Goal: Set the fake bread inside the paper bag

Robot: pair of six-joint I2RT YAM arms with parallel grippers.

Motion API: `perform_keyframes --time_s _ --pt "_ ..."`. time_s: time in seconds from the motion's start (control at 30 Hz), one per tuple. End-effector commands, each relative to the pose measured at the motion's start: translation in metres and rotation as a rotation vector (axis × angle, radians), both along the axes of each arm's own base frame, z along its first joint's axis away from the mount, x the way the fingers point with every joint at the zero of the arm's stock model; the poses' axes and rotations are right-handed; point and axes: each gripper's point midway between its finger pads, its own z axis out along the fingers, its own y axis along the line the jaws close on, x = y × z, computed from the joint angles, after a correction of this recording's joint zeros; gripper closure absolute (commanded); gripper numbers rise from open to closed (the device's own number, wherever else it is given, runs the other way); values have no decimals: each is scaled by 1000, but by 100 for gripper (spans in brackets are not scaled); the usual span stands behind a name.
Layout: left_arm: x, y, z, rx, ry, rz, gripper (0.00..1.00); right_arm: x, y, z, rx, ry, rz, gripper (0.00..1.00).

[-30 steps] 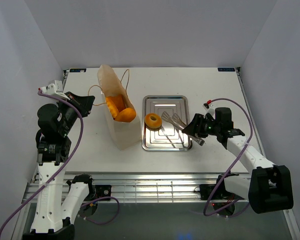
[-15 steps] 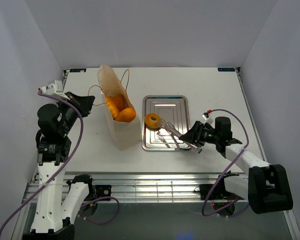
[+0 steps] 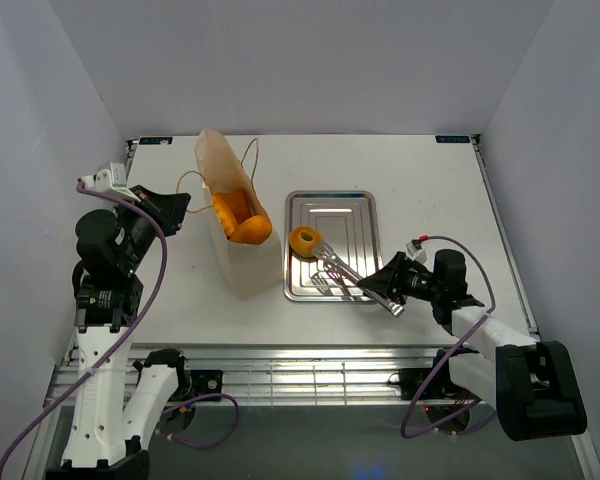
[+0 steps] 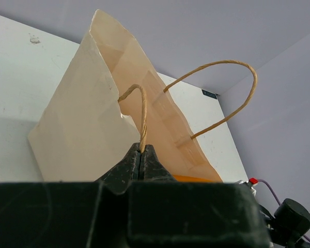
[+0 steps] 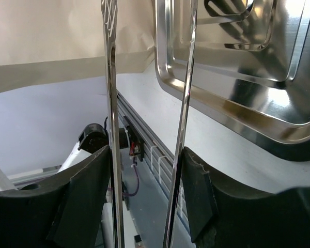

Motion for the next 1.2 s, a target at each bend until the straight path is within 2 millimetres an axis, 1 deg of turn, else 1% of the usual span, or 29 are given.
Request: perform_keyframes --time_s 0.0,0.03,0.13,0.27,0.67,0.87,1.0,1.17 --pt "-4 -2 1 -2 -10 -14 100 3 3 22 85 -19 -15 39" --pt "-4 -2 1 -2 -9 -14 100 4 3 25 97 -26 -22 39" --pt "-4 -2 1 -4 -8 -15 100 3 3 23 124 19 -51 39" --pt "-4 -2 1 -4 -10 -12 100 4 2 16 133 85 -84 38" --pt "-4 -2 0 -5 -8 -10 100 12 2 13 166 142 -133 37" --pt "-3 -2 -1 -5 -5 -10 100 17 4 16 187 173 -139 37" --pt "-2 -3 -3 -11 0 -15 100 21 7 21 194 169 -139 37" --pt "-3 -2 -2 -11 -5 -12 100 23 13 25 197 178 -131 37"
